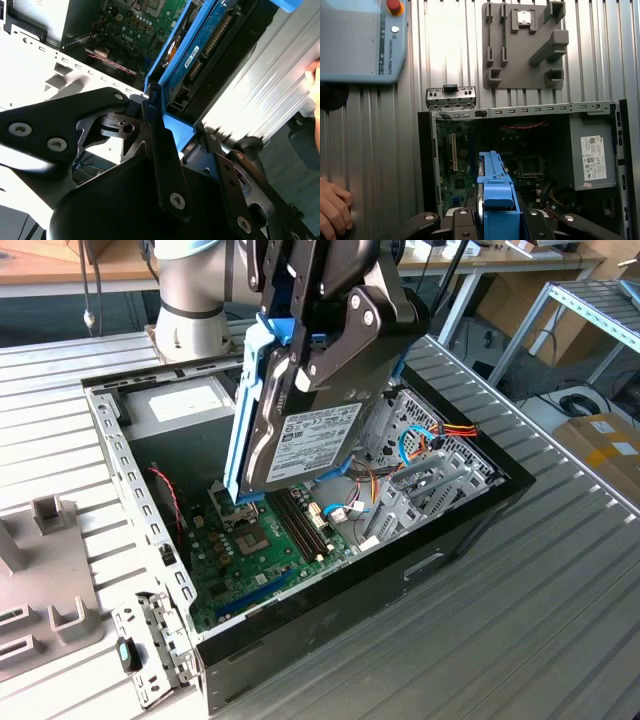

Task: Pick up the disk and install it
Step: 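Pick up the disk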

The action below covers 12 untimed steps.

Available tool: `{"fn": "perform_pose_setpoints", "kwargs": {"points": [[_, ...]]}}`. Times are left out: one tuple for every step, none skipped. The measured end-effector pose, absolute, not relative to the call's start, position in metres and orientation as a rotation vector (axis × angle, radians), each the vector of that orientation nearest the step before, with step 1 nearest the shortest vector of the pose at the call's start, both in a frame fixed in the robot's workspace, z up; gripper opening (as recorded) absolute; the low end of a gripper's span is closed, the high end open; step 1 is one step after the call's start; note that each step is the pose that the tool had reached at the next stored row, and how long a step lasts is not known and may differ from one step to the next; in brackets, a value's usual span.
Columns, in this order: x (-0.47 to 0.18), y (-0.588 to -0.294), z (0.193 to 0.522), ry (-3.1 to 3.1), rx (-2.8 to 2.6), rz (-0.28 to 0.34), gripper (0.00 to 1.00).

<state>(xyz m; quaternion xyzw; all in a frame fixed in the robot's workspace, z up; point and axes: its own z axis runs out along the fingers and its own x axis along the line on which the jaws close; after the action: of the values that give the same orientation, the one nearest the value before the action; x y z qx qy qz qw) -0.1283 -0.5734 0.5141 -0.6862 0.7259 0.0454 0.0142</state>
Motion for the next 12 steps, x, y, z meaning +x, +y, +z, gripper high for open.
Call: {"fn": "perform_pose_setpoints", "kwargs": {"points": [[-0.1278, -0.5736, 0.5141, 2.26, -2.136, 0.141, 0.37], [-0.1273, -0.5738, 0.5141, 2.26, -2.136, 0.141, 0.37], [-0.127, -0.5739, 0.514, 2.26, -2.136, 0.141, 0.37], [-0.1267, -0.574, 0.5141, 2.26, -2.137, 0.141, 0.37], [-0.1259, -0.5742, 0.514, 2.26, -2.137, 0.141, 0.37], [-0.1254, -0.5743, 0.514, 2.26, -2.136, 0.141, 0.37], [-0.1252, -0.5744, 0.514, 2.26, -2.137, 0.141, 0.37], [-0.1249, -0.5744, 0.514, 2.26, -2.136, 0.141, 0.37], [-0.1247, -0.5745, 0.514, 2.26, -2.136, 0.141, 0.37], [-0.1244, -0.5747, 0.514, 2.26, -2.136, 0.141, 0.37], [-0.1241, -0.5748, 0.514, 2.26, -2.137, 0.141, 0.37], [-0.1237, -0.575, 0.5139, 2.26, -2.136, 0.141, 0.37]]}}
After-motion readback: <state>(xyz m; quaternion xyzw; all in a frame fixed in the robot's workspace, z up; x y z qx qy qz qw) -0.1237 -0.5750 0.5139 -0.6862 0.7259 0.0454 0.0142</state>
